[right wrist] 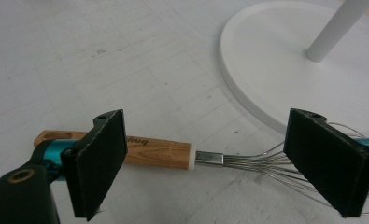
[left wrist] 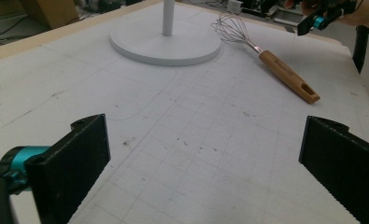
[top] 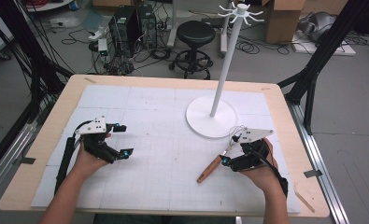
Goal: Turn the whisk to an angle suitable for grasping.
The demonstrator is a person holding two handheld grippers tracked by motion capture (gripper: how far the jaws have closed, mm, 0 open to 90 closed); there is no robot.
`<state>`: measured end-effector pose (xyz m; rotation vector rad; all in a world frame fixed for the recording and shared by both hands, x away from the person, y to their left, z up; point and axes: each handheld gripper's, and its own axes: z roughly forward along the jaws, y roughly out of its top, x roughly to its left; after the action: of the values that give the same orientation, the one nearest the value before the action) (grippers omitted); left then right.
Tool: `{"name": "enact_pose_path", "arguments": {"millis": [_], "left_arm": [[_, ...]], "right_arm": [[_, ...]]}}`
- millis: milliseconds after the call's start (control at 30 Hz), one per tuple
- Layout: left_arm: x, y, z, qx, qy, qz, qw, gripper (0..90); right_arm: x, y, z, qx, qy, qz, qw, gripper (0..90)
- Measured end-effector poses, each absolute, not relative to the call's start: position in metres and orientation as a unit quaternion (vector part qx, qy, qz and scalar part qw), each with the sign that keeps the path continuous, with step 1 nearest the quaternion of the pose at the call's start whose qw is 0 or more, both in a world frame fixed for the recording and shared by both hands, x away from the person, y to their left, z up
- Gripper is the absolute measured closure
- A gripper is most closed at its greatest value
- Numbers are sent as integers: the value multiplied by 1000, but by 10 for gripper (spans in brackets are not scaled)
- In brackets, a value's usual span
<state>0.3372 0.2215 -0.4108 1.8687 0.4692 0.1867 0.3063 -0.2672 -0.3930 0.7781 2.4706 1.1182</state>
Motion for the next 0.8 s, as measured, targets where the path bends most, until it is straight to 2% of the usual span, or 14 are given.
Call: {"name": "enact_pose_path", "arguments": {"millis": [300, 400, 433, 467, 500, 533, 600, 667, 700, 800], "left_arm": [[337, 219, -412, 799, 198, 80, 562, 25], [338, 220, -412, 798, 201, 81, 563, 25], [338, 221, -412, 798, 203, 80, 562, 25], [338, 221, -412, 798, 203, 80, 562, 25], [338, 220, -413, 799, 202, 78, 561, 25], [338, 220, -413, 801, 203, 77, 559, 25], [338, 219, -414, 803, 202, 79, 555, 25], [338, 218, -414, 803, 201, 80, 556, 25], [338, 219, -413, 799, 201, 80, 561, 25], [338, 220, -413, 798, 203, 81, 561, 25]], "right_arm": [[309, -253, -408, 247, 894, 342, 152, 164], [307, -254, -404, 233, 898, 345, 146, 461], [306, -254, -403, 230, 897, 352, 137, 504], [305, -255, -402, 226, 897, 358, 129, 585], [305, -255, -402, 226, 897, 358, 129, 585], [302, -255, -402, 210, 902, 363, 104, 689], [301, -252, -403, 195, 906, 364, 94, 770], [300, -251, -404, 186, 908, 364, 90, 777], [300, -249, -405, 174, 912, 365, 72, 869], [298, -247, -407, 158, 917, 365, 40, 897]]}}
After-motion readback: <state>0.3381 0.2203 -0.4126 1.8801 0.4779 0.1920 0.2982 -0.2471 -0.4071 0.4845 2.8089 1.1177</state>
